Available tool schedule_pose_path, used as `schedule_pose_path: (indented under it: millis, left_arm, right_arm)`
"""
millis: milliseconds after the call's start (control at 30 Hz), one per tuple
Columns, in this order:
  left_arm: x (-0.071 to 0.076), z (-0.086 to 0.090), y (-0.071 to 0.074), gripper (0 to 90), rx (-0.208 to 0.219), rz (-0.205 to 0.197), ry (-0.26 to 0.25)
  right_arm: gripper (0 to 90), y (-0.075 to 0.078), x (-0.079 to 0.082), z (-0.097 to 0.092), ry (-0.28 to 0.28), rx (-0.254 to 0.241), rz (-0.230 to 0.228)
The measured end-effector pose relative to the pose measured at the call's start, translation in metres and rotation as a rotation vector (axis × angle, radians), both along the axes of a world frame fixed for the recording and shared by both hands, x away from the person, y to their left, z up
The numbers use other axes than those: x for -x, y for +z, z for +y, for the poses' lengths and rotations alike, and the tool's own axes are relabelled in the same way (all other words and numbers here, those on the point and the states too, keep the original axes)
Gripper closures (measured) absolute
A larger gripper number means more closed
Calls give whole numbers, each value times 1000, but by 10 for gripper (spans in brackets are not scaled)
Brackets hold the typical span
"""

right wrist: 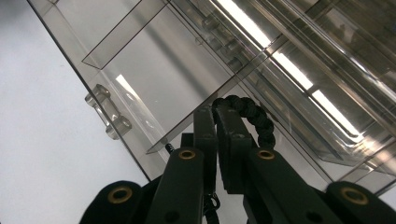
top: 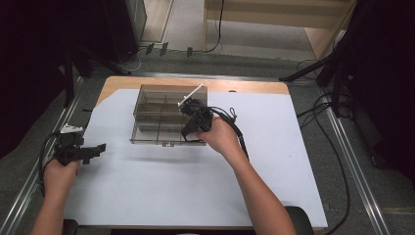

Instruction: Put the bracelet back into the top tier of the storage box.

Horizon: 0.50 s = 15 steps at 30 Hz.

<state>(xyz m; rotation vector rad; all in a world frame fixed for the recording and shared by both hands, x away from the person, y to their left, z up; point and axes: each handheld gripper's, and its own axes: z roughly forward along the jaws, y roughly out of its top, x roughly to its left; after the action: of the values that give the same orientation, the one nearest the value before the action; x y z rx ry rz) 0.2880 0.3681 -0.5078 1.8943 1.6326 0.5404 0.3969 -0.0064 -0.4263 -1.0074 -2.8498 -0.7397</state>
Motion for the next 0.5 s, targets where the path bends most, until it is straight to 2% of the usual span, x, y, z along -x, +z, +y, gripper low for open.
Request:
schedule_pose_path:
  millis: [300,500]
  left_arm:
    - [-1,-1,0,140,0,-1,-2]
    - [-2,-2,0,140,-1,1,-7]
  right_arm:
    - [853,10,4,-6,5,-13,-14]
    - [822,12,3,-11,1,-11,-18]
